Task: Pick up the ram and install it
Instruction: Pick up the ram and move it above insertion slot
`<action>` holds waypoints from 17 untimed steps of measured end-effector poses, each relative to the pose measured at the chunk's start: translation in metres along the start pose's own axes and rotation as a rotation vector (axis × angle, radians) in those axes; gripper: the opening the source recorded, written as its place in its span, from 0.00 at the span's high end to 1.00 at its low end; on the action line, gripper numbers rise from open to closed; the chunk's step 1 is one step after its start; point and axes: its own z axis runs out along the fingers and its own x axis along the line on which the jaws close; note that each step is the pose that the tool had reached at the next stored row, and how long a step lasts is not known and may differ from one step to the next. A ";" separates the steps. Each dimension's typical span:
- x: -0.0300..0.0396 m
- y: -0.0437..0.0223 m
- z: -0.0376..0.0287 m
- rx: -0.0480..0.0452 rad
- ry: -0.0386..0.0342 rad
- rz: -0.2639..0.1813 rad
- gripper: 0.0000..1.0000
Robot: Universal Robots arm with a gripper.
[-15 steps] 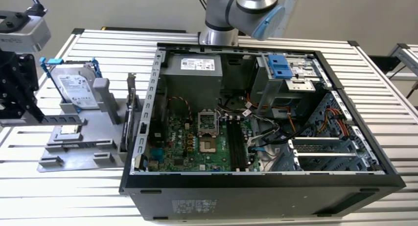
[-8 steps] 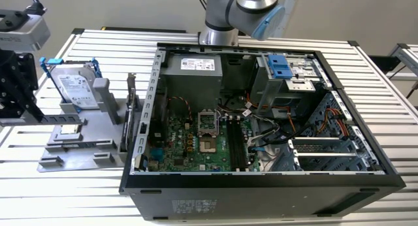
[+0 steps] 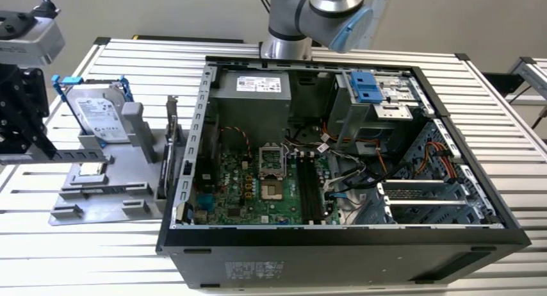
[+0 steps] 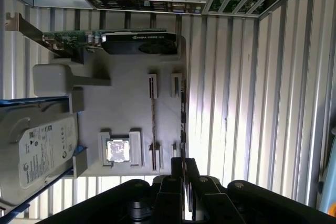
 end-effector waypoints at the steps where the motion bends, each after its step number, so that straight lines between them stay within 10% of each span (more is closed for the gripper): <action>1: 0.0000 0.0000 -0.0003 0.0000 0.0000 0.000 1.00; 17: 0.0000 -0.0001 -0.0032 -0.0002 0.0001 0.000 1.00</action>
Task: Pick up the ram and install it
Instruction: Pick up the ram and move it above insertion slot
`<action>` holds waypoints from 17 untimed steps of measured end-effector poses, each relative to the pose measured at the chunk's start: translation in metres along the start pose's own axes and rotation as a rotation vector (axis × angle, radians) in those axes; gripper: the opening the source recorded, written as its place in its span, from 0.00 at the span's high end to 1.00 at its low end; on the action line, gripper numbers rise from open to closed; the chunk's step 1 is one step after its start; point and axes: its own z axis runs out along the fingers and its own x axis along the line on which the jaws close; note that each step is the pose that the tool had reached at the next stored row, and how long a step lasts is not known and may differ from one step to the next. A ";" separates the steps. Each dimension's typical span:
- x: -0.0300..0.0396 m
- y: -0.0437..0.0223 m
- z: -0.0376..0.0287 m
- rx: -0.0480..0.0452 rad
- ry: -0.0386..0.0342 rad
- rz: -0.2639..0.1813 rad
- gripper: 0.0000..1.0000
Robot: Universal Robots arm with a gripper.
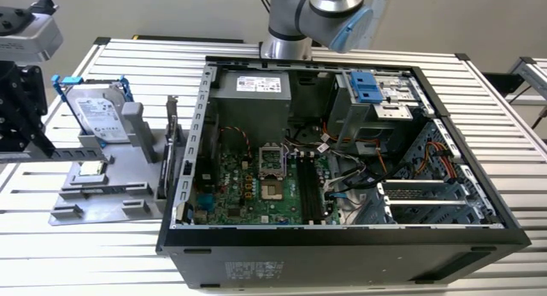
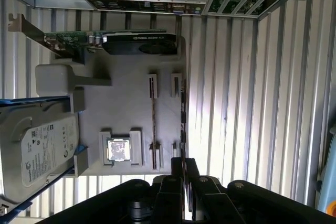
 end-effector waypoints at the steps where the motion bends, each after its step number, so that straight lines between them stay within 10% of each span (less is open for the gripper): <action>1: 0.0000 0.0000 -0.0003 0.0000 0.0000 0.000 1.00; 17: 0.0000 -0.0008 -0.0051 0.0002 -0.0001 0.000 1.00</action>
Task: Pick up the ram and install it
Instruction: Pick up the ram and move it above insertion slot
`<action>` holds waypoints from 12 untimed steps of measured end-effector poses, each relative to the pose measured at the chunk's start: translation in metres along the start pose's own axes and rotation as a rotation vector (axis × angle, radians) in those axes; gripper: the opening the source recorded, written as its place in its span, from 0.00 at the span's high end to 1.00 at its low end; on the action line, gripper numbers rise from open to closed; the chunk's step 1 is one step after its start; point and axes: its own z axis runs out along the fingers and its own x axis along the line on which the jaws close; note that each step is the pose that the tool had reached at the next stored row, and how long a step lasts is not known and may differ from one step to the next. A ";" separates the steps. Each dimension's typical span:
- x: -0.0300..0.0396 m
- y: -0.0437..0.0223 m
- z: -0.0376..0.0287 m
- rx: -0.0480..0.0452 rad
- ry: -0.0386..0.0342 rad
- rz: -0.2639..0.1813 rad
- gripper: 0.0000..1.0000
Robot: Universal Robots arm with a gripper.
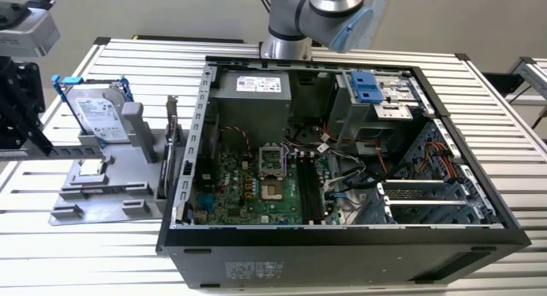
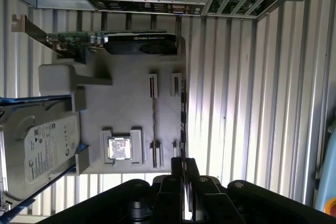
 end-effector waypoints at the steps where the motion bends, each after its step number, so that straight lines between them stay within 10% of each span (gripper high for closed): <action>1: 0.0000 -0.0001 -0.0007 0.0000 0.0000 0.000 1.00; 12: 0.0000 -0.0012 -0.0065 -0.0001 0.0001 0.000 1.00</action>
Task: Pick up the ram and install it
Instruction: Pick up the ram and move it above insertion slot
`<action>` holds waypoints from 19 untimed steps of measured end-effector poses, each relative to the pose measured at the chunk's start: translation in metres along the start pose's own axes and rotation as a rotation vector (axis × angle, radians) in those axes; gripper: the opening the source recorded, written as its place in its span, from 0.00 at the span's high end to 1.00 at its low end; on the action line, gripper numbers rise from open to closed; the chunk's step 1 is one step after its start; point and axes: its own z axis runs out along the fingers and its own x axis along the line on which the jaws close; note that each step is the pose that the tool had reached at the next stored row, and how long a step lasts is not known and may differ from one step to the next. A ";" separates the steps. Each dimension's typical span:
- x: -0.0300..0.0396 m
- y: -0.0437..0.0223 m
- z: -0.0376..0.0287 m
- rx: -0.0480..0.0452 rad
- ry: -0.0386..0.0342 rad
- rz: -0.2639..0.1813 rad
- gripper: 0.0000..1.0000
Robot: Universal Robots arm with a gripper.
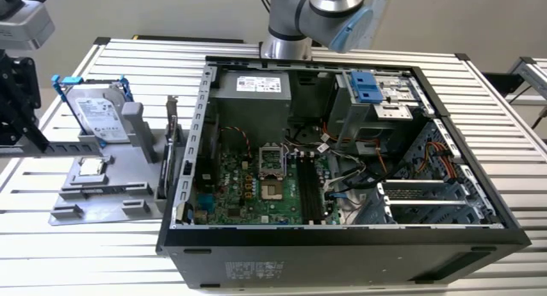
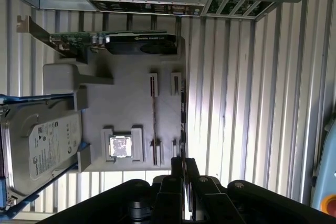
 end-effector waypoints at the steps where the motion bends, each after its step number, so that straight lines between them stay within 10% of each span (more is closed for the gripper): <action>1: 0.0000 -0.0001 -0.0005 -0.0001 0.0000 0.000 1.00; 19: 0.0001 -0.0013 -0.0106 0.0000 0.0000 0.001 1.00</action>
